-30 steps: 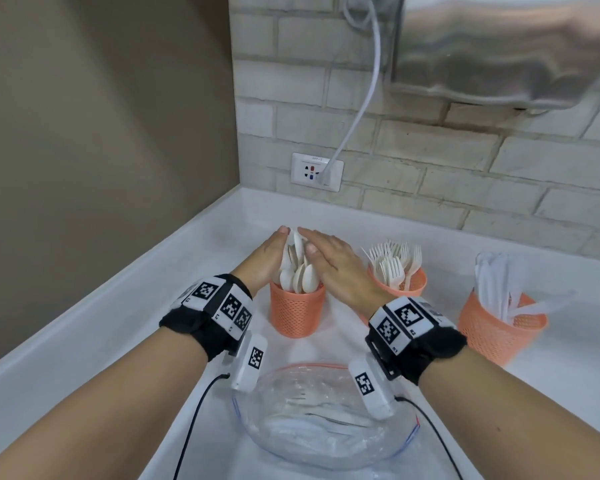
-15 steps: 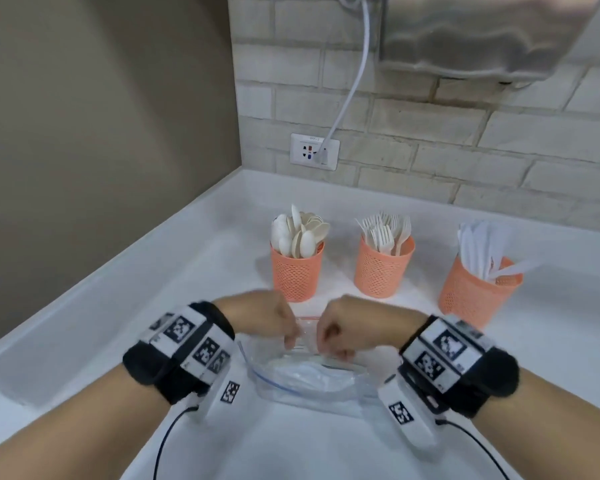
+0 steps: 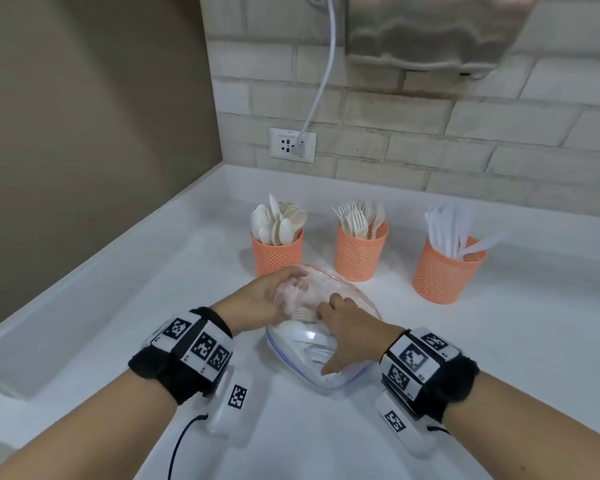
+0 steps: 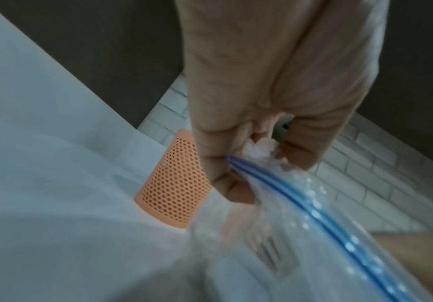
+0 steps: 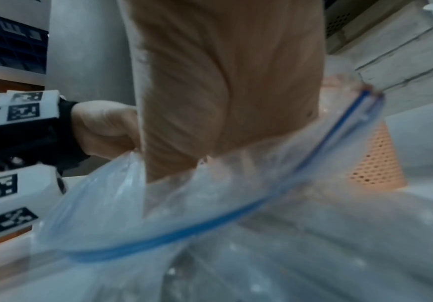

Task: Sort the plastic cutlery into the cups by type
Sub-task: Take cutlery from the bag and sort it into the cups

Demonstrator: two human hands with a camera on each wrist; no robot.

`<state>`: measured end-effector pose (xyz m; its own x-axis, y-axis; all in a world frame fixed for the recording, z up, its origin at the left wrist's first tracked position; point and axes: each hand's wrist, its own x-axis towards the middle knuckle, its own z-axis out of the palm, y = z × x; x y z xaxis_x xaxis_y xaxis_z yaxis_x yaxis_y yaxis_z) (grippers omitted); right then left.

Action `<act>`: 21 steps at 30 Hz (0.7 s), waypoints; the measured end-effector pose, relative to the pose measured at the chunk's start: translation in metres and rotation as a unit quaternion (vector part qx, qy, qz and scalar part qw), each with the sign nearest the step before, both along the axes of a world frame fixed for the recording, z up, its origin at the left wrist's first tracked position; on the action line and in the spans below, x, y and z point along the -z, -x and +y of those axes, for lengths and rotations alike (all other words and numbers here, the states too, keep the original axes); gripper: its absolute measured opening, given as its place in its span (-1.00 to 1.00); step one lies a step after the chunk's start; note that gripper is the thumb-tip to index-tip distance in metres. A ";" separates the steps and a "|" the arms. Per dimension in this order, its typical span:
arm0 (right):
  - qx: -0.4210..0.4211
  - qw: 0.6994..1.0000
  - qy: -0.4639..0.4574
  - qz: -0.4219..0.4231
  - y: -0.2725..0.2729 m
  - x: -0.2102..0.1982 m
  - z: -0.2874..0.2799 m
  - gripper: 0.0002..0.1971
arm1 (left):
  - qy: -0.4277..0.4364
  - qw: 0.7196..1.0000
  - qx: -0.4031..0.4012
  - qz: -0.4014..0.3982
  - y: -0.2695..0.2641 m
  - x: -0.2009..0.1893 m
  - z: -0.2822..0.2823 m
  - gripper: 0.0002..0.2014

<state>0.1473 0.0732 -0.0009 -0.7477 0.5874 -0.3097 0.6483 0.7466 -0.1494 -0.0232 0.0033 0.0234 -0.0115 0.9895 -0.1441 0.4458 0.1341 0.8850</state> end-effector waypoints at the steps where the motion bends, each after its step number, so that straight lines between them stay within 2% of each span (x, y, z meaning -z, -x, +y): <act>1: 0.005 1.000 0.005 0.007 -0.002 0.000 0.000 -0.16 | -0.007 1.000 0.001 -0.015 -0.001 -0.002 0.001 -0.31; 3: 0.012 1.000 0.006 0.012 -0.007 0.000 0.000 -0.28 | -0.022 1.000 0.010 0.012 -0.001 -0.004 0.001 -0.31; 5: 0.013 1.000 0.011 0.010 -0.011 -0.001 0.001 -0.41 | -0.016 0.996 0.017 0.081 0.001 -0.004 0.001 -0.30; 7: 0.021 0.999 0.030 0.018 -0.013 -0.001 0.003 -0.48 | 0.011 0.983 0.036 0.180 0.004 -0.001 0.000 -0.27; 9: 0.038 0.998 0.044 0.039 -0.014 0.000 0.005 -0.54 | 0.058 0.971 0.059 0.227 0.007 0.004 -0.003 -0.20; 14: 0.046 0.997 0.047 0.034 -0.010 0.003 0.004 -0.37 | 0.110 0.959 0.102 0.241 0.006 0.008 -0.006 -0.02; 18: 0.083 0.994 0.075 0.019 -0.003 0.001 0.006 -0.41 | 0.147 0.939 0.114 0.288 0.008 0.010 -0.005 0.07; 21: 0.044 0.998 0.035 -0.011 -0.002 -0.006 0.009 -0.39 | 0.156 0.937 0.087 0.299 0.010 0.012 -0.004 0.07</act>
